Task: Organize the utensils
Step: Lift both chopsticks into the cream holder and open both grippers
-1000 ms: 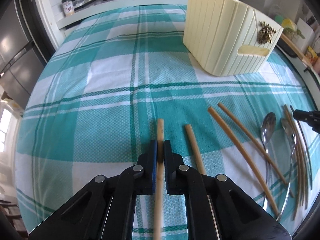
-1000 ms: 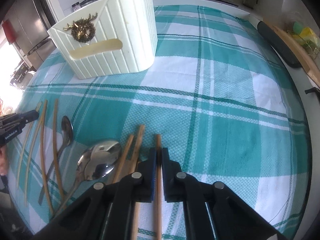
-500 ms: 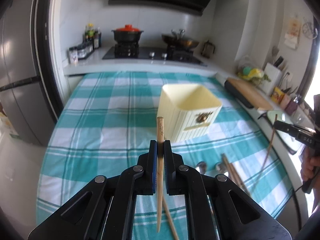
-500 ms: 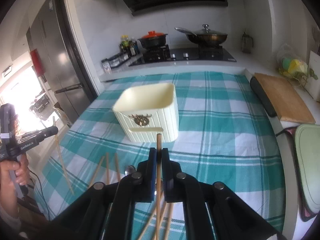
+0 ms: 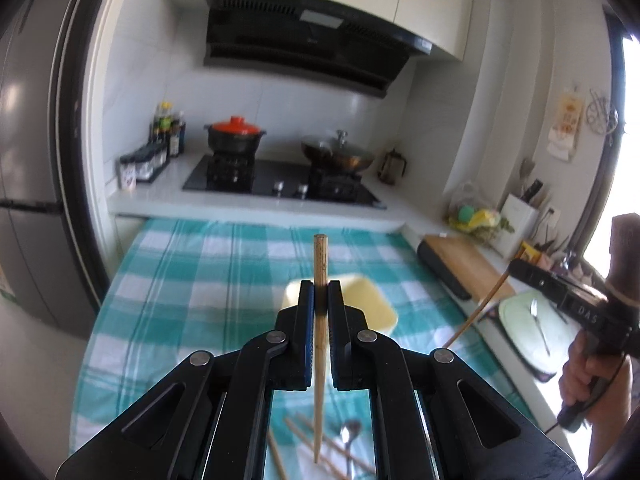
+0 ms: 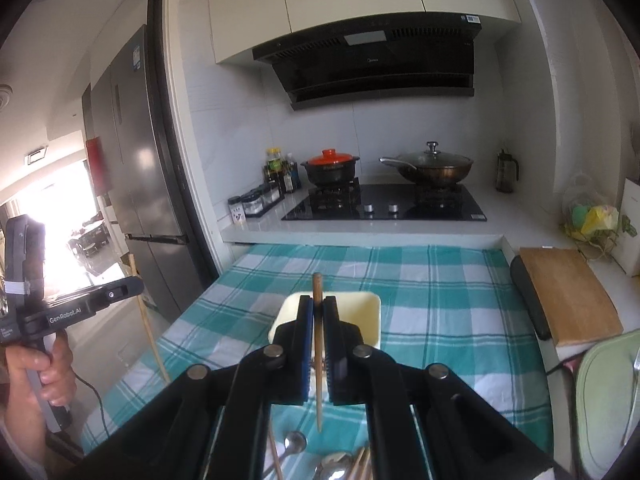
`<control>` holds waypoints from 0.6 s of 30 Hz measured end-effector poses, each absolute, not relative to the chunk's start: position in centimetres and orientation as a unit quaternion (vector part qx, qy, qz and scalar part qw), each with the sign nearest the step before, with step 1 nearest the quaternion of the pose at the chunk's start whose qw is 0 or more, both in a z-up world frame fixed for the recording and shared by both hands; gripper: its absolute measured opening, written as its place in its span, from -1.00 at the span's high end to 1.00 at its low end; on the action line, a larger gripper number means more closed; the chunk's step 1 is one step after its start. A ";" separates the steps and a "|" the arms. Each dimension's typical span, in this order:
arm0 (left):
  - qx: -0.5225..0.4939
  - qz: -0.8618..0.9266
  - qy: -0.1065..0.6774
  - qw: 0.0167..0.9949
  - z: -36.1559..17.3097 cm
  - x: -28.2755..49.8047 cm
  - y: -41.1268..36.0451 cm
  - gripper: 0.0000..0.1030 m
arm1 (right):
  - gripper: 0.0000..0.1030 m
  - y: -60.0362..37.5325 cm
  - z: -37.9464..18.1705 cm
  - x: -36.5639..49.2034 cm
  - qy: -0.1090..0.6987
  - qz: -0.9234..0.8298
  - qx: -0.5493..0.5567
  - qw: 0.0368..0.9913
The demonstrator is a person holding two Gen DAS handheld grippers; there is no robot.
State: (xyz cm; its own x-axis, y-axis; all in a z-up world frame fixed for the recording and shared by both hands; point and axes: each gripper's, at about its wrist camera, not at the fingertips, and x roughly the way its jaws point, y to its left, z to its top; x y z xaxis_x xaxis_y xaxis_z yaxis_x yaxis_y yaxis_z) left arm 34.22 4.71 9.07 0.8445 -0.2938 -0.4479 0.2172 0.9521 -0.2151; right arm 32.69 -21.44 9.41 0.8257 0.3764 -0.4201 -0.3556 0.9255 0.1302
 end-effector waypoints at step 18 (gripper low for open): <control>-0.075 -0.086 0.281 0.953 4.2 51.9 -1.8 0.92 | 0.90 -19.0 7.1 51.6 0.312 0.187 0.030 0.931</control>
State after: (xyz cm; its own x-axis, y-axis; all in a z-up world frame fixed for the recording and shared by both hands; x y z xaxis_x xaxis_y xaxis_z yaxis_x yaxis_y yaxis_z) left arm 51.91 -1.76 4.24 0.8270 -0.2062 -0.5230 0.1219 0.9739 -0.1912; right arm 51.61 -19.02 7.13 0.7344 0.3676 -0.5705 -0.3302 0.9279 0.1728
